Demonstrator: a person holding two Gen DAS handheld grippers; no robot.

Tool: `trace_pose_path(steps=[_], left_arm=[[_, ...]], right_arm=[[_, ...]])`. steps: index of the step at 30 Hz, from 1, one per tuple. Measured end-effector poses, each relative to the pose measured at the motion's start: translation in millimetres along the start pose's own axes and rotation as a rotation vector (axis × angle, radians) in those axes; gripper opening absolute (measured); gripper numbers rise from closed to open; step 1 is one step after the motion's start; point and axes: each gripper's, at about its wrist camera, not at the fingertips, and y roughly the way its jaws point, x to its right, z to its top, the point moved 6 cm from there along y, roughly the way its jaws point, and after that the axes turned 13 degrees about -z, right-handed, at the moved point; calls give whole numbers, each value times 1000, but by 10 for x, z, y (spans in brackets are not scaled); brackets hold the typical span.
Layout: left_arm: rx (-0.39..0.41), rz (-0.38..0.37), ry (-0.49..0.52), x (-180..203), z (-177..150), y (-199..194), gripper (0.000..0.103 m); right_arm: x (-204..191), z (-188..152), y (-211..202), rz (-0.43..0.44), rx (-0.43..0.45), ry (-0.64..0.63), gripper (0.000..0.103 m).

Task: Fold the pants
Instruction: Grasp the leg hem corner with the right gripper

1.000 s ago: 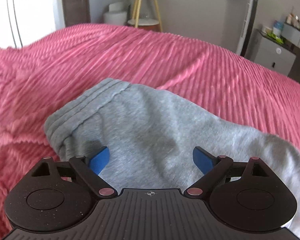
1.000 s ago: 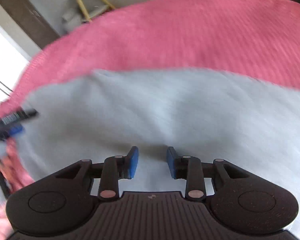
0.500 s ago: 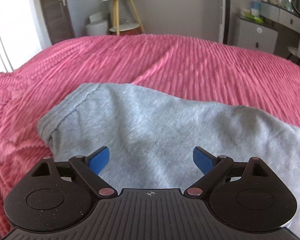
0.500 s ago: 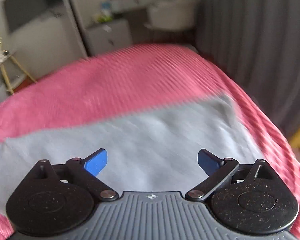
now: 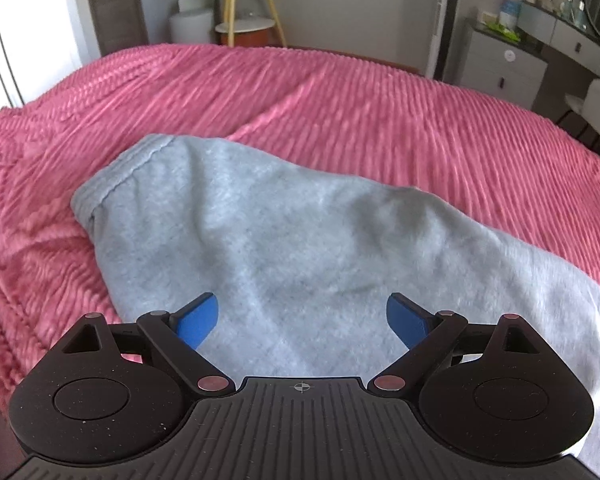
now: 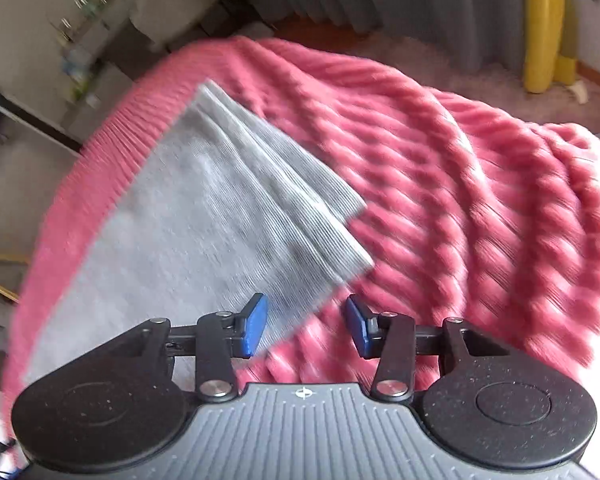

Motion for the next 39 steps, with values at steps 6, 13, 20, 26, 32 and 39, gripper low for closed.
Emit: trace_pose_path(steps=[6,13,20,26,32,39], left_arm=[[-9,34,29,110,-75,62,95],[-8,25,59,185,-106,64,95],[-37,8,57,175,-148,120,95],[-40,-21,45,188,-141,114,95],[-16,-34,43,248,-70,29,95],[1,-80,63,368,18,-218,96]], right_arm=[[127,173,92,113,26,160,37],[85,261,184,100,69,130,28],[30,236,279,176,81,220,68],[-163,301,159,117,142,103,15],[-175,255,234,48,133,74,16],[-411,343,-109,54,203,-34,15]])
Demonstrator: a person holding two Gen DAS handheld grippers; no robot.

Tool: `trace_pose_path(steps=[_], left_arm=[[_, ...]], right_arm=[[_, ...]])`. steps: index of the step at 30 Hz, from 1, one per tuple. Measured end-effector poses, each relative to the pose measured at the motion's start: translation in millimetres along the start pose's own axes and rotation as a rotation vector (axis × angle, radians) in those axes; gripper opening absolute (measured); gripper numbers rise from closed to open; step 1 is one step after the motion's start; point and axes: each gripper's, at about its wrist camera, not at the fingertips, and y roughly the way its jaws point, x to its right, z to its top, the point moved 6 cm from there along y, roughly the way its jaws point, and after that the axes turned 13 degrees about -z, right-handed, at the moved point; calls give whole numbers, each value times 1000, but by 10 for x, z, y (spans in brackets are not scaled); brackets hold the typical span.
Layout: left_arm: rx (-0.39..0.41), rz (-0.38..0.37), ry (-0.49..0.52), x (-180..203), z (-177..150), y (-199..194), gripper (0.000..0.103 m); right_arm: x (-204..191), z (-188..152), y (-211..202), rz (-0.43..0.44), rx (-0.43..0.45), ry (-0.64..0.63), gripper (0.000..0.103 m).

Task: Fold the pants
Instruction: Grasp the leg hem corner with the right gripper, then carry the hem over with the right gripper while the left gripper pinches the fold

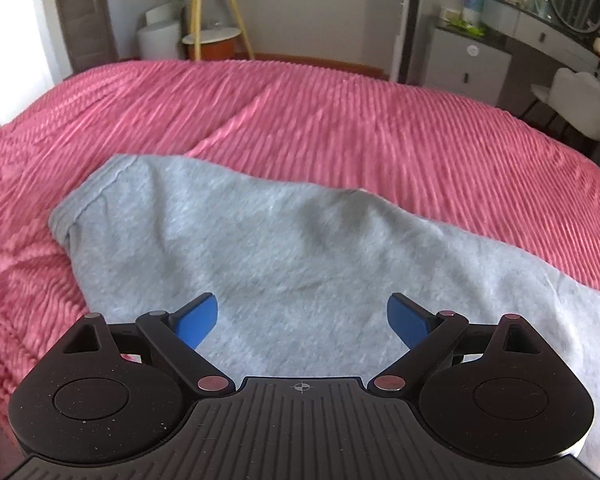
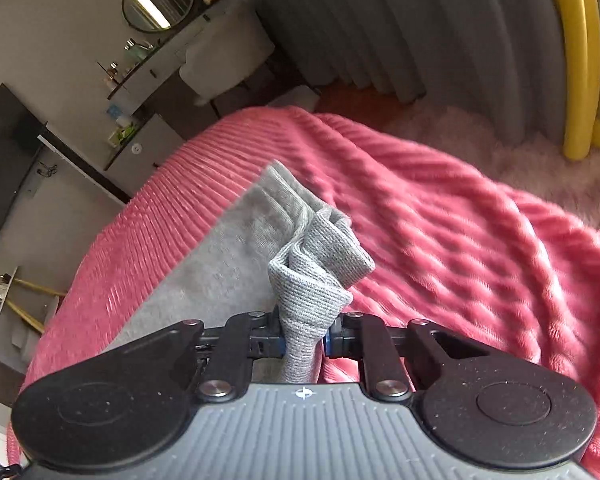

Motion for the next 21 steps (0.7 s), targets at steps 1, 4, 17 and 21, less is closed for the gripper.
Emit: trace_pose_path(steps=[1,4,17,21], left_arm=[[0,-3,6,9,4,-20,96],[-11,-11,19,-23,2,-69,96],[16,-71,-173,-750,127,-165,96],[-5,-72,-208,-1042,88,-86,96]], right_arm=[[-27,-15,2,-42,-2,-14,15],[-136,-46,20,-154,4,-60,15],[-3344,-2042,-808,142,328,-1095,13],[-3649,-3377,-247,206,156,-1328,15]])
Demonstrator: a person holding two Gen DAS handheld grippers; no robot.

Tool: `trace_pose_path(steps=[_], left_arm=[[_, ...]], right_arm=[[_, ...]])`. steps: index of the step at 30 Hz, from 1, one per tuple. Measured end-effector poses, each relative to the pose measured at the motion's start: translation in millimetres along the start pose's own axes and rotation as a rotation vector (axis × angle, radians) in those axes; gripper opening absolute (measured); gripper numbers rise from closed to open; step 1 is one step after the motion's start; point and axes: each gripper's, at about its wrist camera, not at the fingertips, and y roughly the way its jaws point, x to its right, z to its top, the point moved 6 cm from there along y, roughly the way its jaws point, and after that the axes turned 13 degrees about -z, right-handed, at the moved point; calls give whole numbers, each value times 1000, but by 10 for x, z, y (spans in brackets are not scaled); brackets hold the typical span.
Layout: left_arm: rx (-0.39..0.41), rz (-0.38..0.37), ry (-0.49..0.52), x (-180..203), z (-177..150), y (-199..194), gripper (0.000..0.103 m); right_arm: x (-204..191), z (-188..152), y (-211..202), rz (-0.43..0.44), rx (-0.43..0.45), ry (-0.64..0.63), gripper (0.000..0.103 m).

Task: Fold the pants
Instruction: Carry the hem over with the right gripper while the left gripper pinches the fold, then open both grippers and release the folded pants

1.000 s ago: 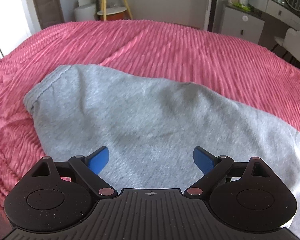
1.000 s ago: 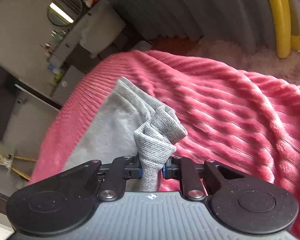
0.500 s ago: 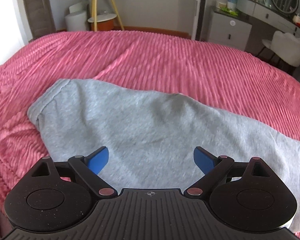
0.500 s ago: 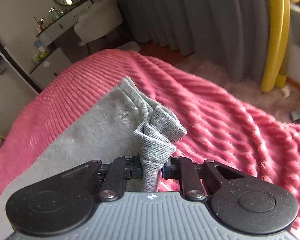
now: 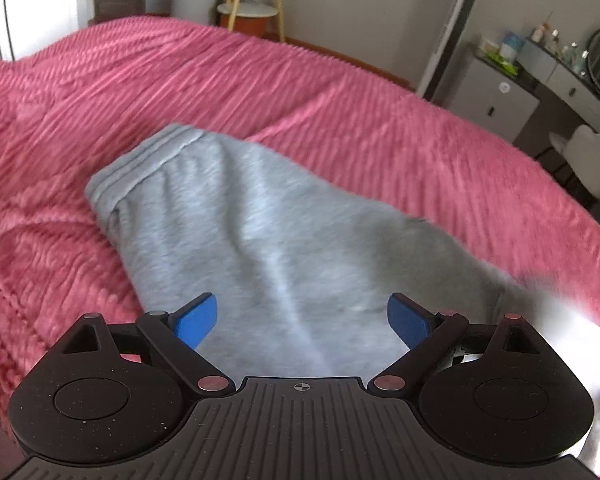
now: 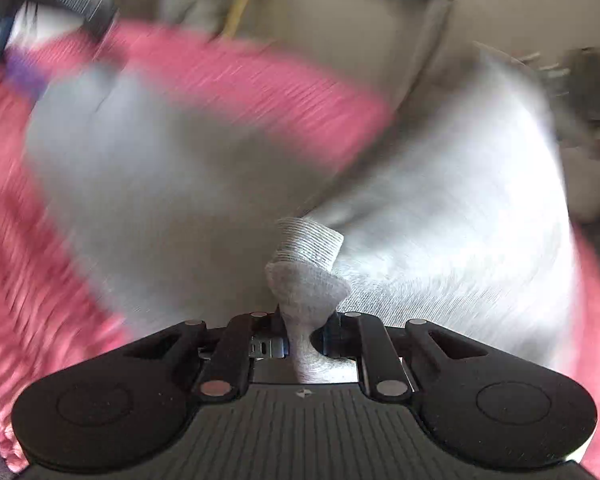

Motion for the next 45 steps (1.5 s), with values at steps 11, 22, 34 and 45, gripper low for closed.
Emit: trace_pose_path(steps=[11,22,34,45], left_arm=[[-83,-170,163,361,-207,368,96],[-190,-518,329,1223,-820,410,93],[-254,-418,545,1547,-1316,663,37],[-283,-423,550,1393,-1427,465,11]], right_arm=[[276,-83,-290,306,0,412,32],[1497,-726,-143,282,-26,1361,67],[1715,-1064,-259,103,-30,1381,72],[1869,-1189,-343,72,-36,1434,75]])
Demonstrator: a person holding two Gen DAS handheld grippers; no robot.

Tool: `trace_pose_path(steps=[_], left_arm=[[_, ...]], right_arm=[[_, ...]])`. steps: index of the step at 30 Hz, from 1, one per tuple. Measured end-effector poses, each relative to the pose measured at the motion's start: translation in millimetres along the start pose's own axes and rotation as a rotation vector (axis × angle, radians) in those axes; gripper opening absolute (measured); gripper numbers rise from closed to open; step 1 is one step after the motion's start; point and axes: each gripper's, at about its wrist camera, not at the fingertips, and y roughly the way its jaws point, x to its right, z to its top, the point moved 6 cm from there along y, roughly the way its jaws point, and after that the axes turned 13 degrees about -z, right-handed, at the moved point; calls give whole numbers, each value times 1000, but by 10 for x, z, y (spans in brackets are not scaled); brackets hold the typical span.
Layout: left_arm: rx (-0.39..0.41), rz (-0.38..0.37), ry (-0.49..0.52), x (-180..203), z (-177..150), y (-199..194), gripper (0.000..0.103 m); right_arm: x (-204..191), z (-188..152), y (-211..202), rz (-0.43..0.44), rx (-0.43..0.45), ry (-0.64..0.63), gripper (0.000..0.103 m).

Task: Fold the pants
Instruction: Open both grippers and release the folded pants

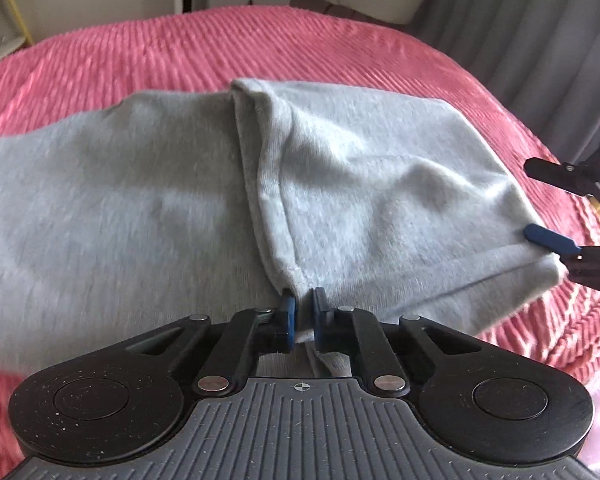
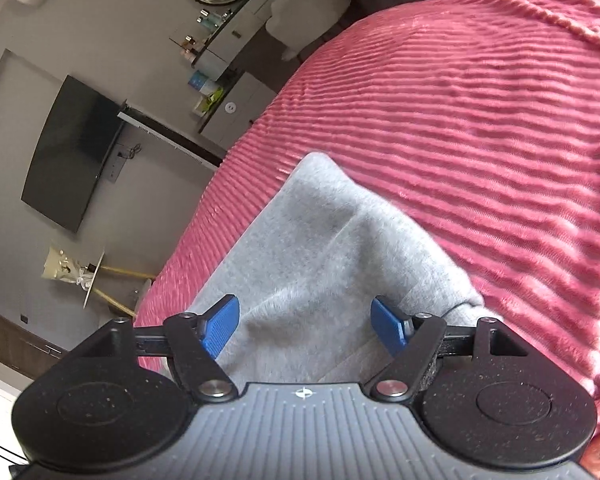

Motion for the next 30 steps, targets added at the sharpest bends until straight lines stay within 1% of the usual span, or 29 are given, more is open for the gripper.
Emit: trace_pose_path(steps=[2,4,7,10,13,14,16,17,18,20,23,25,27,30], left_arm=[[-9,8,-7,15,-27,-18,11],[-15,52,23,44,-28,-25,12],[-14,68,54,114,-45,-73,12],[-45,81,65,118,-80,-48,14],[-71,90,56,71,-107,0,19],[-75,93,54,60,-105,-1,22],[-85,101,47,30,-94,-14,31],[-91,110,38,7,-90,-28,38],[-88,114,27,-19,-77,-50,43],[-73,116,-12,-77,-28,-108,47],[-9,139,-52,-165,84,-245,47],[48,174,-41,-204,182,-345,48],[90,196,-32,-236,243,-413,54],[97,186,-36,-263,288,-414,55]], right_arm=[[16,27,-25,-16,18,-9,77],[26,28,-14,-17,13,-7,77],[13,10,10,-25,11,-32,79],[-19,-8,36,-42,12,-73,81],[-25,-29,77,-50,6,-93,84],[-35,-37,90,-53,5,-107,85],[-69,-59,109,-57,5,-143,90],[-88,-72,117,-57,5,-162,92],[-104,-86,129,-59,6,-179,94],[-121,-113,156,-61,7,-203,97],[-135,-145,203,-80,7,-231,98],[-121,-142,222,-81,7,-227,98],[-121,-142,241,-89,6,-228,98],[-173,-171,264,-123,8,-275,98]])
